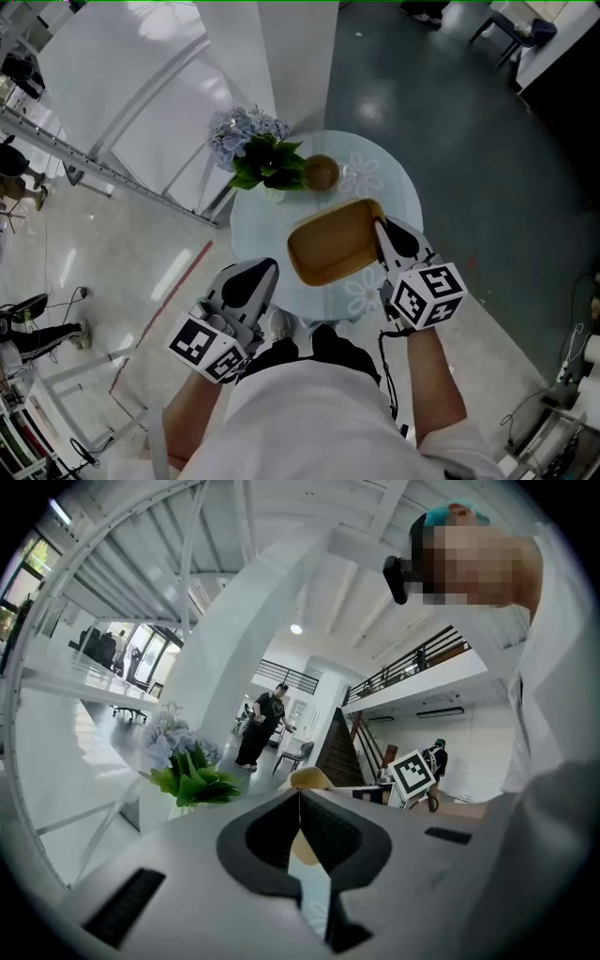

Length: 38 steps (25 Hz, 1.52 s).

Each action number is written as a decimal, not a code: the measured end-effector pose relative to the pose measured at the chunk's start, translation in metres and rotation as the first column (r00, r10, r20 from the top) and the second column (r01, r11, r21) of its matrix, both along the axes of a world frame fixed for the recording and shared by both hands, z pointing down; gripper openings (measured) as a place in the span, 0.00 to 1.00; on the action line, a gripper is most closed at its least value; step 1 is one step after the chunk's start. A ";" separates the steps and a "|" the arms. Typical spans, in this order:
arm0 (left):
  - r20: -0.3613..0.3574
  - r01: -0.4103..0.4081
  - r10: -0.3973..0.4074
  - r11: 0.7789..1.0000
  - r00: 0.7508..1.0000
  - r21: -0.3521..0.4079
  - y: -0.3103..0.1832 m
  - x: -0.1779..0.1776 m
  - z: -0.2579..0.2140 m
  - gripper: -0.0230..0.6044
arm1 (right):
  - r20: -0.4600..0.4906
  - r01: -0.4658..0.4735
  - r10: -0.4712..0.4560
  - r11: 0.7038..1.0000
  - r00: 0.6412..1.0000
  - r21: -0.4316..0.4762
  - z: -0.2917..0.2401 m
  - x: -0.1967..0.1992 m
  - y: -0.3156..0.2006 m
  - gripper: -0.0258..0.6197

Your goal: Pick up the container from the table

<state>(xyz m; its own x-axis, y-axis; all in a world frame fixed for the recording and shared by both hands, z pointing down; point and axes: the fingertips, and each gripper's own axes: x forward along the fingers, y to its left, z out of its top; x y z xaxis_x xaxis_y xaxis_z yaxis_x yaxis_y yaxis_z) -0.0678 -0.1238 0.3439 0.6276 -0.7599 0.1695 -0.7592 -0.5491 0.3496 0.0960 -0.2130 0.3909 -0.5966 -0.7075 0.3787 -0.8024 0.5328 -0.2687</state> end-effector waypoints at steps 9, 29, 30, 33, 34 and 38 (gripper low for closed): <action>0.011 0.007 -0.007 0.999 1.000 0.044 0.019 -0.016 -0.023 0.07 | 0.051 -0.024 0.020 0.996 0.998 0.090 -0.058 -0.002 0.024 0.09; 0.016 -0.032 0.031 0.995 0.999 0.089 0.029 -0.027 -0.036 0.07 | 0.108 -0.075 0.058 0.985 0.993 0.157 -0.106 -0.005 0.061 0.09; 0.016 -0.033 0.032 0.995 0.999 0.091 0.030 -0.028 -0.037 0.07 | 0.112 -0.076 0.059 0.985 0.992 0.157 -0.108 -0.006 0.063 0.09; 0.017 -0.034 0.032 0.995 0.999 0.095 0.030 -0.030 -0.038 0.07 | 0.122 -0.081 0.062 0.984 0.991 0.161 -0.111 -0.006 0.067 0.09; 0.018 -0.034 0.032 0.995 0.999 0.096 0.030 -0.031 -0.039 0.07 | 0.123 -0.081 0.061 0.983 0.991 0.163 -0.112 -0.007 0.068 0.09; 0.017 -0.034 0.032 0.995 0.999 0.096 0.030 -0.032 -0.039 0.07 | 0.123 -0.075 0.054 0.983 0.991 0.168 -0.113 -0.008 0.069 0.09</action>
<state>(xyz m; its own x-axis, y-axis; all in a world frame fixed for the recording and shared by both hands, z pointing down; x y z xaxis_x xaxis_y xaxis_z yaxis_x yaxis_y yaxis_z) -0.1000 -0.0934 0.3050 0.6504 -0.7521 0.1066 -0.7451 -0.6043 0.2824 0.0882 -0.1436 0.2776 -0.5808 -0.7943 0.1782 -0.8048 0.5274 -0.2722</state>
